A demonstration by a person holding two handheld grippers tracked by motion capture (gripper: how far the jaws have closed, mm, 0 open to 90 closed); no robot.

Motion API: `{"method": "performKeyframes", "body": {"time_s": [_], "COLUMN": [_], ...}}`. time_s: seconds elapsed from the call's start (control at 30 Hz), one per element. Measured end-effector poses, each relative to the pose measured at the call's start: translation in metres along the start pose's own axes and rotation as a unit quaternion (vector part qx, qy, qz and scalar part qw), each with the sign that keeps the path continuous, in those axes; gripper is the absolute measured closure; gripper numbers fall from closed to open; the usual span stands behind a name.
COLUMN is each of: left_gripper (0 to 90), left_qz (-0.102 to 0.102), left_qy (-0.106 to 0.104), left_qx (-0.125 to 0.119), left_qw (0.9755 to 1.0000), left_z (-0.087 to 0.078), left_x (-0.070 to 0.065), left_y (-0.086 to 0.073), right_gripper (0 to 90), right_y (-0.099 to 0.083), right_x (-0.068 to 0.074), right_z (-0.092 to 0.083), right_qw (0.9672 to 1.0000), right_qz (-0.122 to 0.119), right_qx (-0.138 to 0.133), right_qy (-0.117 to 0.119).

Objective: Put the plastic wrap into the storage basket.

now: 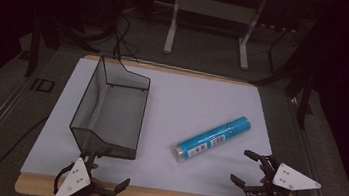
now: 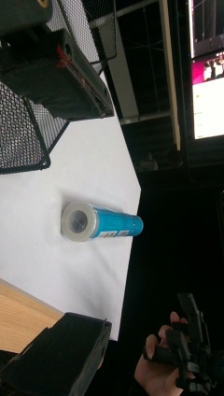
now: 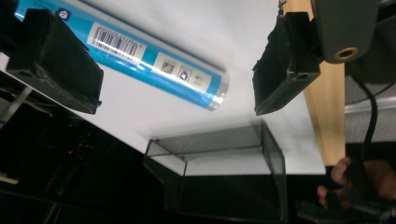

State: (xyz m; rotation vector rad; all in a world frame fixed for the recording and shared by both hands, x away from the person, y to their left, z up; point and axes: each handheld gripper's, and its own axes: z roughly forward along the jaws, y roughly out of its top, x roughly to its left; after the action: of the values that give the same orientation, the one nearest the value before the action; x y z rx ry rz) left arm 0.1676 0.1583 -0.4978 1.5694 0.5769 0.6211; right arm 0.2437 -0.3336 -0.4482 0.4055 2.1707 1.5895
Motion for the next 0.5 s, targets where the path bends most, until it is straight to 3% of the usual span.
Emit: {"method": "performKeyframes", "body": {"time_s": [0.1,0.13,0.27,0.33,0.43,0.5], "left_gripper": [1.7,1.7,1.7,1.7,1.7,1.7], "left_qz": [-0.001,0.000,0.000,0.000,-0.001,-0.002], "left_qy": [-0.001,-0.001,0.000,0.000,0.001,-0.001], "left_qx": [0.000,0.000,0.000,-0.001,-0.002,-0.001], "left_qw": [1.0000,1.0000,1.0000,1.0000,1.0000,1.0000], "left_z": [0.0001,0.0000,-0.0003,-0.0004,-0.0006,-0.0006], "left_x": [0.0001,0.0000,-0.0001,0.0003,0.0009,0.0015], "left_y": [0.0001,0.0002,0.0003,0.0003,0.0004,0.0003], "right_gripper": [19.2,19.2,19.1,17.7,12.3,10.3], "right_y": [-0.0008,-0.0007,0.0016,0.0041,0.0070,0.0072], "right_x": [0.0006,0.0001,-0.0011,-0.0017,-0.0057,-0.0087], "right_z": [0.0027,0.0040,0.0037,0.0025,0.0045,0.0072], "right_qw": [0.9999,0.9997,0.9994,0.9995,0.9968,0.9951], "right_qz": [-0.011,-0.013,-0.005,-0.002,0.029,0.041], "right_qx": [0.010,0.012,0.007,0.009,0.036,0.051], "right_qy": [0.002,0.015,0.035,0.031,0.065,0.074]}}
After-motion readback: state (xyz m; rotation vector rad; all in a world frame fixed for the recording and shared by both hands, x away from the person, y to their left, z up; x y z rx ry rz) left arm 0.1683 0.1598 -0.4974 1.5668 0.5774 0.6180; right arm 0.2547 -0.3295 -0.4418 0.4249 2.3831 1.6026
